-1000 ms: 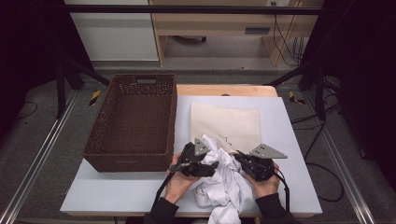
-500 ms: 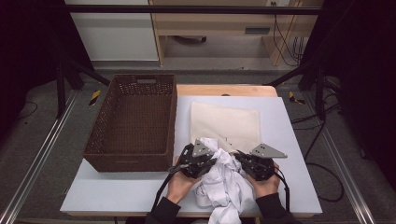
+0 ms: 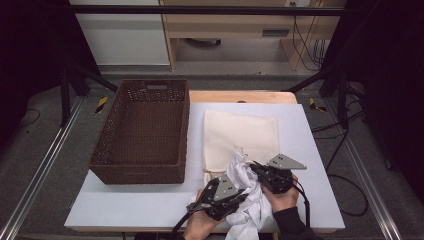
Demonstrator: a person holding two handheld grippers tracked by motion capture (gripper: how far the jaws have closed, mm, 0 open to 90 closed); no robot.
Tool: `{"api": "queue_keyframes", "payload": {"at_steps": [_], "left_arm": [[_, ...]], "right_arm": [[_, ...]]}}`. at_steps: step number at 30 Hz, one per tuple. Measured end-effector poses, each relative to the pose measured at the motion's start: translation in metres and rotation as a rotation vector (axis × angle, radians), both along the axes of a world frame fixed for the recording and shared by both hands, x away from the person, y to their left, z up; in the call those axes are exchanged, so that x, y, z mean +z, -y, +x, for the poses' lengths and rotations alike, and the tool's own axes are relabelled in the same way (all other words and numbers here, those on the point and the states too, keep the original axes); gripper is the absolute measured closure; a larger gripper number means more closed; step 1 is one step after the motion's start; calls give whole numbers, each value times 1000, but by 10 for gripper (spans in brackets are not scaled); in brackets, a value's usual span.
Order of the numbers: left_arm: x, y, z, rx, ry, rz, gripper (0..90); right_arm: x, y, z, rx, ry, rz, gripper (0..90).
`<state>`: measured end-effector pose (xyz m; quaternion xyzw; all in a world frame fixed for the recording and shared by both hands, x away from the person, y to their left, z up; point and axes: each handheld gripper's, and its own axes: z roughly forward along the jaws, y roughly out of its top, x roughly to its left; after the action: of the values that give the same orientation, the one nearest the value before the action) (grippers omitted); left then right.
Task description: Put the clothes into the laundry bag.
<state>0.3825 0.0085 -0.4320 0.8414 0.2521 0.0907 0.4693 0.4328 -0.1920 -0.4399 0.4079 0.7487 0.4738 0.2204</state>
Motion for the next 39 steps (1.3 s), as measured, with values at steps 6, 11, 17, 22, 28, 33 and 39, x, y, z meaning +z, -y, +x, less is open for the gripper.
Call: {"api": "queue_keyframes", "payload": {"at_steps": [6,11,17,22,28,33,39], "left_arm": [[-16,19,21,60,-26,88,813],[-18,23,45,141,-25,150,808],[-11,8,35,103,-14,77,652],[5,-26,16,131,-5,31,380],[-17,-40,9,134,-76,8,342],[-28,-32,14,167,-69,21,688],[5,-36,4,130,2,-30,802]], "right_arm": [[1,-1,-1,15,12,9,871],[5,-2,-5,32,28,26,871],[4,1,-4,24,25,28,871],[4,4,-4,13,23,28,871],[4,1,-3,16,24,16,870],[3,-1,-4,15,21,10,871],[5,0,-3,18,22,18,873]]}}
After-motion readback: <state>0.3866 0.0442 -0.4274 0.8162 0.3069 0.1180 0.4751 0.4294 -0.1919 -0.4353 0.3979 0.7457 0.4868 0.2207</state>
